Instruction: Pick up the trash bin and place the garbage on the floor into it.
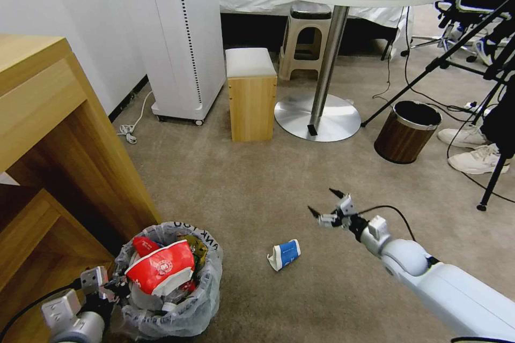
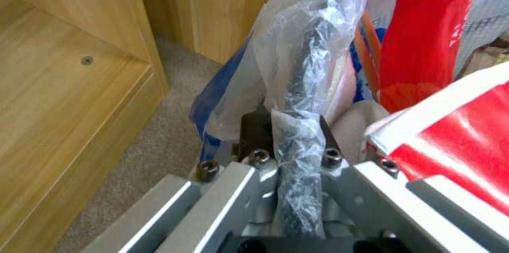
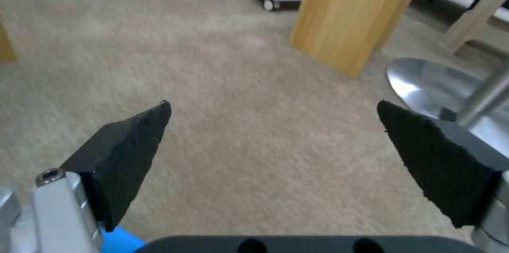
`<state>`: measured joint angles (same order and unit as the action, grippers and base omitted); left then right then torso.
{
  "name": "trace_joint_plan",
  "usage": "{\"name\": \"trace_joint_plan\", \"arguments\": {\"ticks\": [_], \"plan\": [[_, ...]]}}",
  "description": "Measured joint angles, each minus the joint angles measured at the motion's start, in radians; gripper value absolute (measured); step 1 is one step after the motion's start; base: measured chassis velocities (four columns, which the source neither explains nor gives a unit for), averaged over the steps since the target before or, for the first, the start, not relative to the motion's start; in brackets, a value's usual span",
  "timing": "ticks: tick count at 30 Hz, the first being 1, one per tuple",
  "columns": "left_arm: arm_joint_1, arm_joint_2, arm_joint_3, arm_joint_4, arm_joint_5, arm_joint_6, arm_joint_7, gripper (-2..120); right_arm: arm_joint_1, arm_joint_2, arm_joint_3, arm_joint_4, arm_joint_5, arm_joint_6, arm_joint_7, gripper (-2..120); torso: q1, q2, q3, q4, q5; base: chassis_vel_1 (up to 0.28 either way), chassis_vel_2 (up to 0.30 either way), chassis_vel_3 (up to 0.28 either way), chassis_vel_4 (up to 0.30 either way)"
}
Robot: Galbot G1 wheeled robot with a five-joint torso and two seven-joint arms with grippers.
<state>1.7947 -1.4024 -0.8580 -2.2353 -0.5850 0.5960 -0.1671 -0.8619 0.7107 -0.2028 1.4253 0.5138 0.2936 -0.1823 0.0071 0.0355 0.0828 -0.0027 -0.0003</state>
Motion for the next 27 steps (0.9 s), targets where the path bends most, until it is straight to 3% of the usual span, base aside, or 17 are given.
{"name": "trace_joint_plan", "arguments": {"ticks": [9, 11, 12, 15, 16, 18, 27], "plan": [[-0.006, 0.007, 0.006, 0.008, -0.001, -0.001, 0.001, 1, 0.014, 0.019, -0.026, -0.038, 0.031, 0.017, -0.032, 80, 0.0, 0.0, 0.0, 0.0001, -0.0002, 0.0, 0.0, 0.0, 0.0], [-0.002, 0.009, 0.006, 0.01, -0.002, -0.001, 0.001, 1, -0.02, 0.075, -0.024, -0.011, 0.17, -0.07, 0.097, 84, 0.0, 0.0, 0.0, 0.0002, -0.0005, 0.0, 0.0, 0.0, 0.0], [-0.002, 0.009, 0.006, 0.01, -0.002, -0.001, 0.001, 1, -0.02, 0.075, -0.024, -0.011, 0.17, -0.07, 0.097, 84, 0.0, 0.0, 0.0, 0.0002, -0.0005, 0.0, 0.0, 0.0, 0.0], [-0.001, 0.008, 0.007, 0.017, 0.0, -0.001, 0.001, 1, -0.044, 0.173, -0.003, 0.013, 0.38, -0.195, 0.304, 91, 0.0, 0.0, 0.0, 0.0001, -0.0003, 0.0, 0.0, 0.0, 0.0], [-0.001, 0.008, 0.007, 0.017, 0.0, -0.001, 0.001, 1, -0.044, 0.173, -0.003, 0.013, 0.38, -0.195, 0.304, 91, 0.0, 0.0, 0.0, 0.0001, -0.0003, 0.0, 0.0, 0.0, 0.0], [-0.002, 0.007, 0.007, 0.025, 0.002, -0.001, 0.001, 1, -0.044, 0.268, 0.019, 0.021, 0.492, -0.286, 0.44, 96, 0.0, 0.0, 0.0, 0.0005, -0.0006, 0.0, 0.0, 0.0, 0.0], [-0.013, -0.007, 0.012, 0.039, 0.012, -0.003, 0.0, 1, -0.041, 0.43, -0.003, 0.034, 0.566, -0.394, 0.592, 100, 0.0, 0.0, 0.0, 0.0004, -0.0004, 0.0, 0.0, 0.0, 0.0]]}}
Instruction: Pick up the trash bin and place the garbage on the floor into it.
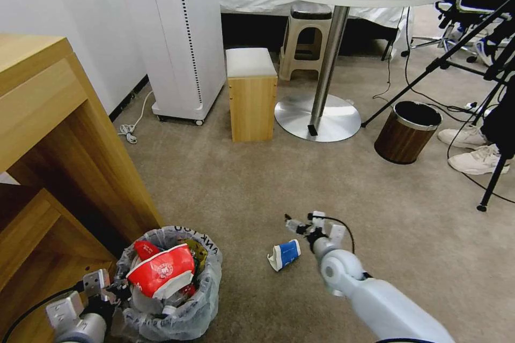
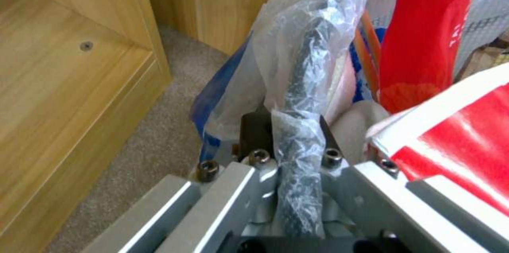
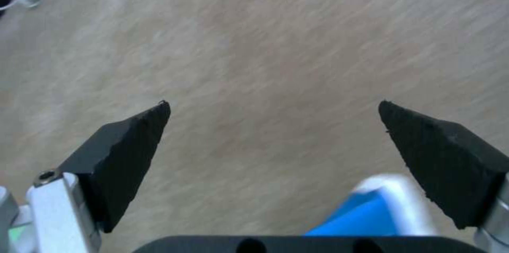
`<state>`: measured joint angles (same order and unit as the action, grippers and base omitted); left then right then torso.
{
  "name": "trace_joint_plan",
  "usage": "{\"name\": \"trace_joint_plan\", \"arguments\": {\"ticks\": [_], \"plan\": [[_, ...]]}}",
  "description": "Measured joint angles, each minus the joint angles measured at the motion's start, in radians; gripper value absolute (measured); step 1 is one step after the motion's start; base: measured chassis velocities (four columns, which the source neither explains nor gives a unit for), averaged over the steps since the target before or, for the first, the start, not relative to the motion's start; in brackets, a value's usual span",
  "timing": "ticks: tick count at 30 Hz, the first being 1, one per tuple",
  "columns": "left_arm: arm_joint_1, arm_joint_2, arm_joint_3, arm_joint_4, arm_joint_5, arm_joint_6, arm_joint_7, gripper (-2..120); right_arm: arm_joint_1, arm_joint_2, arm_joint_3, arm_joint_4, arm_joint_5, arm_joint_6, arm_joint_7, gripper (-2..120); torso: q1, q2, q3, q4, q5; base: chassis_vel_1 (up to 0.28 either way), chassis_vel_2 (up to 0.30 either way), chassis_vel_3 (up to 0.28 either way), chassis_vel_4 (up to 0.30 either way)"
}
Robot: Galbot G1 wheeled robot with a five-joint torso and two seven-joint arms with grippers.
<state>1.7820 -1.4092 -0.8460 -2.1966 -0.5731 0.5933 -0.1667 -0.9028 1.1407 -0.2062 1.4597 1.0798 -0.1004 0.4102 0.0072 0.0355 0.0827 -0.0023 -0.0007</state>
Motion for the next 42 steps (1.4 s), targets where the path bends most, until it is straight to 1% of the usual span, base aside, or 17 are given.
{"name": "trace_joint_plan", "arguments": {"ticks": [1, 3, 4, 5, 7, 8, 9, 11, 13, 14, 15, 16, 17, 20, 26, 37, 42], "plan": [[0.0, 0.0, 0.0, 0.0, 0.0, 0.0, 0.0, 1, 0.0, 0.0, 0.0, 0.0, 0.0, 0.0, 0.0, 100, 0.0, 0.0, 0.0, 0.0, 0.0, 0.0, 0.0, 0.0, 0.0], [-0.003, -0.005, 0.004, 0.003, 0.005, 0.0, 0.0, 1, -0.007, 0.026, -0.003, 0.01, 0.02, -0.016, 0.032, 100, 0.0, 0.0, 0.0, 0.0001, -0.0003, 0.0, 0.0, 0.0, 0.0], [-0.008, -0.01, 0.007, 0.007, 0.01, 0.0, 0.0, 1, -0.017, 0.05, -0.008, 0.021, 0.037, -0.035, 0.071, 100, 0.0, 0.0, 0.0, 0.0001, -0.0001, 0.0, 0.0, 0.0, 0.0], [-0.008, -0.01, 0.007, 0.007, 0.01, 0.0, 0.0, 1, -0.017, 0.05, -0.008, 0.021, 0.037, -0.035, 0.071, 100, 0.0, 0.0, 0.0, 0.0001, -0.0001, 0.0, 0.0, 0.0, 0.0], [-0.012, -0.014, 0.011, 0.011, 0.015, 0.0, 0.0, 1, -0.028, 0.066, -0.009, 0.025, 0.047, -0.052, 0.11, 100, 0.0, 0.0, 0.0, -0.0001, -0.0003, 0.0, 0.0, 0.0, 0.0], [-0.017, -0.017, 0.014, 0.014, 0.018, 0.0, 0.0, 1, -0.04, 0.082, -0.007, 0.038, 0.054, -0.069, 0.154, 100, 0.0, 0.0, 0.0, -0.0002, -0.0001, 0.0, 0.0, 0.0, 0.0], [-0.017, -0.017, 0.014, 0.014, 0.018, 0.0, 0.0, 1, -0.04, 0.082, -0.007, 0.038, 0.054, -0.069, 0.154, 100, 0.0, 0.0, 0.0, -0.0002, -0.0001, 0.0, 0.0, 0.0, 0.0], [-0.024, -0.018, 0.017, 0.018, 0.02, 0.0, -0.001, 1, -0.053, 0.096, 0.0, 0.06, 0.073, -0.099, 0.219, 100, 0.0, 0.0, 0.0, -0.0001, 0.0001, 0.0, 0.0, 0.0, 0.0], [-0.037, -0.021, 0.022, 0.026, 0.022, 0.001, -0.003, 1, -0.073, 0.109, 0.006, 0.102, 0.086, -0.13, 0.309, 100, 0.0, 0.0, 0.0, -0.0002, 0.0, 0.0, 0.0, 0.0, 0.0], [-0.037, -0.021, 0.022, 0.026, 0.022, 0.001, -0.003, 1, -0.073, 0.109, 0.006, 0.102, 0.086, -0.13, 0.309, 100, 0.0, 0.0, 0.0, -0.0002, 0.0, 0.0, 0.0, 0.0, 0.0], [-0.039, -0.021, 0.023, 0.028, 0.022, 0.002, -0.003, 1, -0.077, 0.11, 0.007, 0.111, 0.091, -0.136, 0.328, 100, 0.0, 0.0, 0.0, -0.0002, 0.0, 0.0, 0.0, 0.0, 0.0], [-0.045, -0.023, 0.027, 0.033, 0.024, 0.002, -0.003, 1, -0.083, 0.12, 0.016, 0.125, 0.108, -0.158, 0.378, 100, 0.0, 0.0, 0.0, -0.0002, 0.0001, 0.0, 0.0, 0.0, 0.0], [-0.045, -0.023, 0.027, 0.033, 0.024, 0.002, -0.003, 1, -0.083, 0.12, 0.016, 0.125, 0.108, -0.158, 0.378, 100, 0.0, 0.0, 0.0, -0.0002, 0.0001, 0.0, 0.0, 0.0, 0.0], [-0.048, -0.023, 0.029, 0.037, 0.026, 0.002, -0.004, 1, -0.081, 0.135, 0.019, 0.11, 0.118, -0.174, 0.438, 100, 0.0, 0.0, 0.0, -0.0001, 0.0001, 0.0, 0.0, 0.0, 0.0], [-0.036, -0.015, 0.021, 0.032, 0.023, 0.002, -0.005, 1, -0.05, 0.147, 0.033, 0.056, 0.141, -0.187, 0.455, 100, 0.0, 0.0, 0.0, -0.0002, -0.0001, 0.0, 0.0, 0.0, 0.0], [-0.026, -0.021, 0.02, 0.024, 0.024, 0.001, -0.006, 1, -0.009, 0.166, 0.035, -0.014, 0.169, -0.19, 0.435, 99, 0.0, 0.0, 0.0, -0.0001, 0.0, 0.0, 0.0, 0.0, 0.0], [-0.016, -0.029, 0.019, 0.02, 0.031, -0.002, -0.005, 1, 0.006, 0.2, 0.034, -0.062, 0.191, -0.202, 0.45, 98, 0.0, 0.0, 0.0, -0.0001, 0.0001, 0.0, 0.0, 0.0, 0.0]]}}
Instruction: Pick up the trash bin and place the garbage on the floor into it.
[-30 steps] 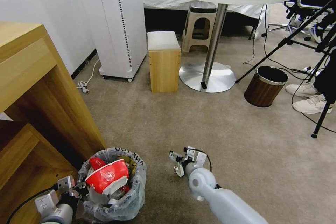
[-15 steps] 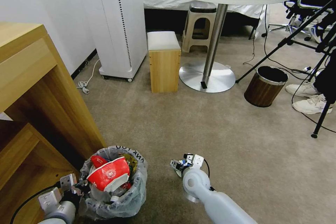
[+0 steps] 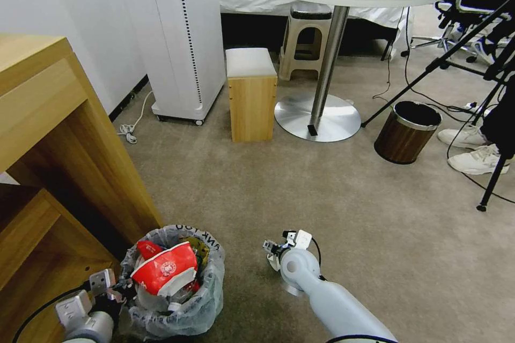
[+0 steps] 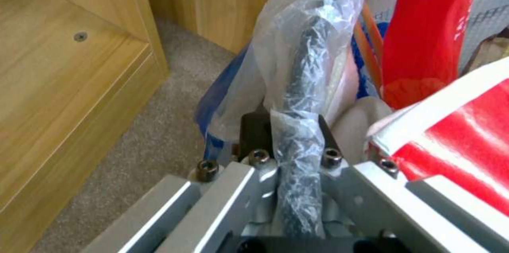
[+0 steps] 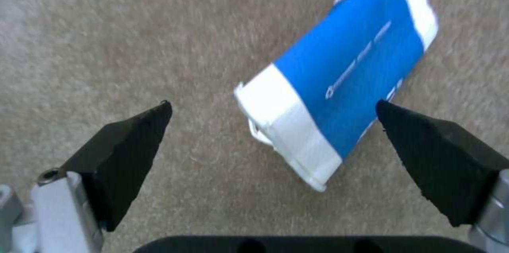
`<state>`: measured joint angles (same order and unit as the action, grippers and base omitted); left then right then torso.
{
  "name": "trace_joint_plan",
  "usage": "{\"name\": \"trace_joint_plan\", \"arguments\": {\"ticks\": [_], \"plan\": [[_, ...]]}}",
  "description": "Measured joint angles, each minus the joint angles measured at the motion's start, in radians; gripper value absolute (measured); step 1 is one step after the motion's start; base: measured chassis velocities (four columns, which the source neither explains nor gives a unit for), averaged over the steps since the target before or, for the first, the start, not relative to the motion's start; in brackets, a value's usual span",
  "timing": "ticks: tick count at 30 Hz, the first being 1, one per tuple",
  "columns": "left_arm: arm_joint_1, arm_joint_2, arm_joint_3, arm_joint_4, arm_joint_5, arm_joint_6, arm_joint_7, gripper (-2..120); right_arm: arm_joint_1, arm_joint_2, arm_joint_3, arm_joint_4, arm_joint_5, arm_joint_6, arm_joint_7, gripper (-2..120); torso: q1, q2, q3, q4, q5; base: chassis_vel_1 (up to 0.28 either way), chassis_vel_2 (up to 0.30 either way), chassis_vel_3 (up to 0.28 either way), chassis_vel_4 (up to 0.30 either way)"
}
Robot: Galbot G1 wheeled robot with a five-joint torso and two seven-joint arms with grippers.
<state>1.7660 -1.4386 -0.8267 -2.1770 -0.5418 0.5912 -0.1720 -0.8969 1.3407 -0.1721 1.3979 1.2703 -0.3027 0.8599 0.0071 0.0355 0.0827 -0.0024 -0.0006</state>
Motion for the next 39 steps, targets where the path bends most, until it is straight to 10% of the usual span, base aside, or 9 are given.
{"name": "trace_joint_plan", "arguments": {"ticks": [8, 33, 39], "plan": [[0.016, -0.001, -0.011, -0.013, 0.001, -0.004, 0.001, 1, 0.014, 0.021, 0.006, -0.062, -0.003, -0.004, -0.003, 96, 0.0, 0.0, 0.0, 0.0, 0.0, 0.0, 0.0, 0.0, 0.0], [0.016, -0.006, -0.001, 0.001, 0.02, -0.019, 0.007, 1, -0.03, -0.032, 0.038, -0.05, -0.085, -0.002, -0.087, 4, 0.0, 0.0, 0.0, 0.0, 0.0001, 0.0, 0.0, 0.0, 0.0], [0.014, -0.004, -0.002, 0.008, 0.02, -0.02, 0.007, 1, -0.043, -0.045, 0.047, -0.037, -0.104, 0.002, -0.104, 0, 0.0, 0.0, 0.0, 0.0, 0.0002, 0.0, 0.0, 0.0, 0.0]]}}
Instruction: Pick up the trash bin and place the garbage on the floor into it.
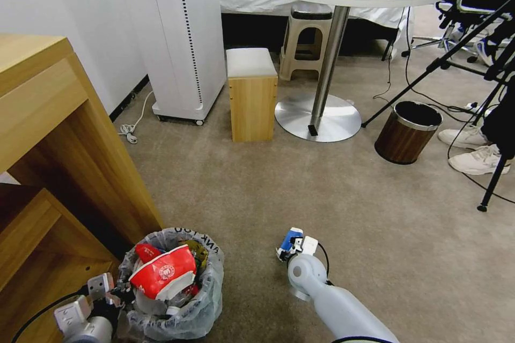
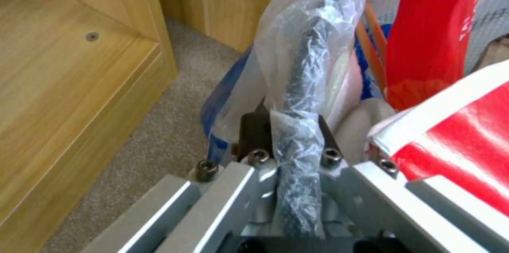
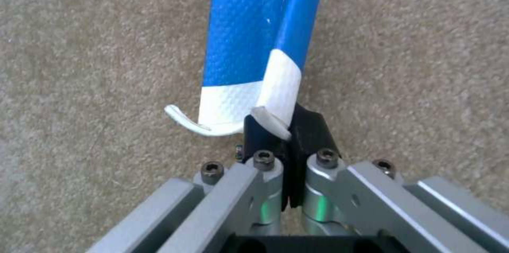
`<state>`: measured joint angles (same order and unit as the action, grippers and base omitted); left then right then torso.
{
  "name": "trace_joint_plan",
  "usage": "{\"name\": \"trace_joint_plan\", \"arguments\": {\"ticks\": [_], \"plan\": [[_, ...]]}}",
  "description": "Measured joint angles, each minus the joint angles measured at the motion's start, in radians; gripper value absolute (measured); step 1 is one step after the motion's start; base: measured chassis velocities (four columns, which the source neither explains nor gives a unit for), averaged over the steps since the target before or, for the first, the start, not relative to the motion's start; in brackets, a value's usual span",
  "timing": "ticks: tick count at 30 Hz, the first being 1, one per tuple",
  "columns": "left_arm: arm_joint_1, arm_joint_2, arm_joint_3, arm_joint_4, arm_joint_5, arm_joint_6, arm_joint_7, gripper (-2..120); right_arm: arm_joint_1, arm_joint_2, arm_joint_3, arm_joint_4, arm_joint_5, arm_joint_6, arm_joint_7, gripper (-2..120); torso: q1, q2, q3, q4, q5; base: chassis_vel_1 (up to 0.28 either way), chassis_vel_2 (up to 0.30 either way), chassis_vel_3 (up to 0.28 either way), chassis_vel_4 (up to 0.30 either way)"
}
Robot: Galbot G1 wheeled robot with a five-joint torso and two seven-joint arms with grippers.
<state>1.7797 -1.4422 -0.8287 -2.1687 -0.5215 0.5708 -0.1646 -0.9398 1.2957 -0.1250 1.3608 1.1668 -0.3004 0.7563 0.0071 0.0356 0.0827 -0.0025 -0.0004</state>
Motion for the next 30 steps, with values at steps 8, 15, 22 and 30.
{"name": "trace_joint_plan", "arguments": {"ticks": [8, 15, 22, 30], "plan": [[-0.001, 0.0, 0.0, 0.007, 0.0, -0.003, 0.0, 1, -0.024, -0.045, 0.009, 0.059, -0.017, 0.01, -0.021, 0, 0.0, 0.0, 0.0, 0.0001, 0.0002, 0.0, 0.0, 0.0, 0.0], [-0.006, 0.003, -0.002, 0.01, -0.003, -0.003, 0.002, 1, -0.071, -0.231, 0.057, 0.284, -0.066, 0.132, -0.221, 0, 0.0, 0.0, 0.0, -0.0002, -0.0006, 0.0, 0.0, 0.0, 0.0], [-0.008, 0.002, -0.001, 0.01, -0.004, -0.003, 0.002, 1, -0.079, -0.363, 0.066, 0.448, -0.164, 0.313, -0.474, 0, 0.0, 0.0, 0.0, 0.0, -0.0001, 0.0, 0.0, 0.0, 0.0], [0.001, 0.004, 0.0, -0.004, -0.006, -0.003, 0.002, 1, 0.044, -0.536, -0.083, 0.495, -0.309, 0.588, -0.857, 0, 0.0, 0.0, 0.0, 0.0, 0.0, 0.0, 0.0, 0.0, 0.0]]}}
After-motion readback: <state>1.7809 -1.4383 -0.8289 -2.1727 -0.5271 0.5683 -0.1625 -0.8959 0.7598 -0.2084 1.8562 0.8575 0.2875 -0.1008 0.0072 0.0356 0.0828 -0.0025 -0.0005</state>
